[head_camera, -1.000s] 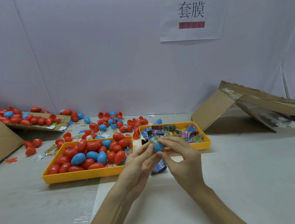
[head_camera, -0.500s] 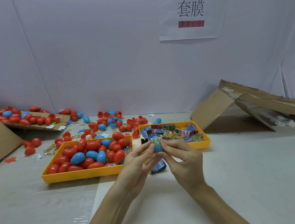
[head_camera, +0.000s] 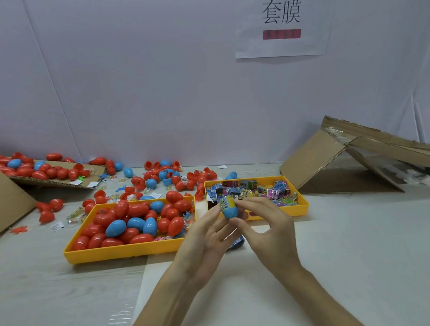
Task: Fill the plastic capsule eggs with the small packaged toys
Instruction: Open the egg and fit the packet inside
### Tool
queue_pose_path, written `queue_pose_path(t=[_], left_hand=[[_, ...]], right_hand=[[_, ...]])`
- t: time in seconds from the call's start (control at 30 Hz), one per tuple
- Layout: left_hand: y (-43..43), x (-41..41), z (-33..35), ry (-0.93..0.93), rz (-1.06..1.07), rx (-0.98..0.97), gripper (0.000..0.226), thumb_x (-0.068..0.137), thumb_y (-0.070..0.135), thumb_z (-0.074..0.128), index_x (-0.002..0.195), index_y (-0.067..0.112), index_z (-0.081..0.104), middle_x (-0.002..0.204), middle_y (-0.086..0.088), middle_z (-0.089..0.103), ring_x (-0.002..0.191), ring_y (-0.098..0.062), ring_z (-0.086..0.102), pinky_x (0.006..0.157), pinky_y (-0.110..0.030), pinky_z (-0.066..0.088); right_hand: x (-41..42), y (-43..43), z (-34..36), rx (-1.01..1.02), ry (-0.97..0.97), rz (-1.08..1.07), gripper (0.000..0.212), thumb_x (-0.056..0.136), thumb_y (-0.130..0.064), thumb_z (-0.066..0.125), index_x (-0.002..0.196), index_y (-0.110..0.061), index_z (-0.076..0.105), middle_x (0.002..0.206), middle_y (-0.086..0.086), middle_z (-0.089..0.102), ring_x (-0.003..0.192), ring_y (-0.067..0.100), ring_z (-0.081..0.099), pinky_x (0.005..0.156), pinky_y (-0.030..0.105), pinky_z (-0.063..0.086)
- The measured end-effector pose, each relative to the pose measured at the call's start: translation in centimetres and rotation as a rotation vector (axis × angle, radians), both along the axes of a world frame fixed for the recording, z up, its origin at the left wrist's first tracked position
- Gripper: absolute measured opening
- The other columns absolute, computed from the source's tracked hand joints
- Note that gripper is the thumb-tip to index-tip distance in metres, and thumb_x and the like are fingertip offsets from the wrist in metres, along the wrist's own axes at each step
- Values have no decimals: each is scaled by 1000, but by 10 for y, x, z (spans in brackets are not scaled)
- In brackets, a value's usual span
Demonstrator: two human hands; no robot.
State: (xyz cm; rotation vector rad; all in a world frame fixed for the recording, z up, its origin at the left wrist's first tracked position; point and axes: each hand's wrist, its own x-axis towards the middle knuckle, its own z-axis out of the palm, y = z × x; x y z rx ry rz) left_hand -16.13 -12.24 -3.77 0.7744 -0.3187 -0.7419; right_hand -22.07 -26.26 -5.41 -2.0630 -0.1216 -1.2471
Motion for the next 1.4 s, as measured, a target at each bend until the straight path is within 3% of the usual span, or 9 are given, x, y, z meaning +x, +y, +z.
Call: queue_pose_path(t=[0.23, 0.47, 0.67, 0.8, 1.0, 1.13, 1.4], left_hand=[[-1, 1, -1, -106, 1, 29, 45, 95, 27, 62, 134, 4, 59, 131, -16, 67, 124, -25, 64, 91, -32, 58], [-2, -1, -4, -171, -19, 85, 47, 98, 30, 57, 138, 5, 55, 135, -13, 65, 128, -25, 61, 109, -42, 48], [-4, -4, -1, -85, -48, 42, 42, 106, 28, 41, 138, 4, 53, 132, -18, 66, 126, -26, 62, 108, -45, 45], [-6, -2, -2, -5, -24, 45, 48, 97, 27, 51, 137, 3, 55, 133, -19, 65, 126, -30, 61, 113, -51, 40], [-4, 0, -3, -109, 76, 104, 37, 93, 31, 63, 125, 12, 68, 123, -6, 71, 110, -15, 68, 92, -32, 57], [-2, 1, -2, -94, 68, 85, 42, 93, 26, 60, 132, 12, 61, 128, -11, 69, 117, -19, 68, 95, -34, 55], [-2, 0, -1, -71, 69, 61, 41, 94, 25, 65, 129, 5, 64, 129, -16, 68, 120, -24, 66, 94, -29, 57]], right_hand=[[0, 1, 0, -19, -10, 9, 37, 78, 0, 82, 114, -5, 75, 110, 1, 71, 106, 5, 64, 92, 14, 49], [1, -1, -4, -10, -55, -8, 28, 77, 2, 81, 105, -1, 78, 103, 5, 74, 97, 14, 69, 88, 19, 54], [1, 4, -2, 12, -42, 12, 35, 80, -2, 80, 114, -8, 74, 110, -2, 72, 107, 7, 65, 93, 16, 49], [1, 1, -3, -6, -24, 26, 34, 80, 0, 80, 112, -10, 75, 111, -1, 71, 108, 9, 65, 92, 18, 50], [1, 4, -2, -71, -17, 20, 43, 80, 1, 79, 122, -9, 71, 119, -1, 67, 116, 6, 60, 98, 19, 49], [0, 1, -1, -43, -19, 9, 38, 80, -2, 81, 117, -7, 73, 113, 0, 72, 110, 5, 63, 95, 16, 49], [1, -1, -1, -57, -65, 26, 31, 80, 3, 79, 111, -4, 76, 109, 3, 71, 105, 7, 64, 90, 15, 50]])
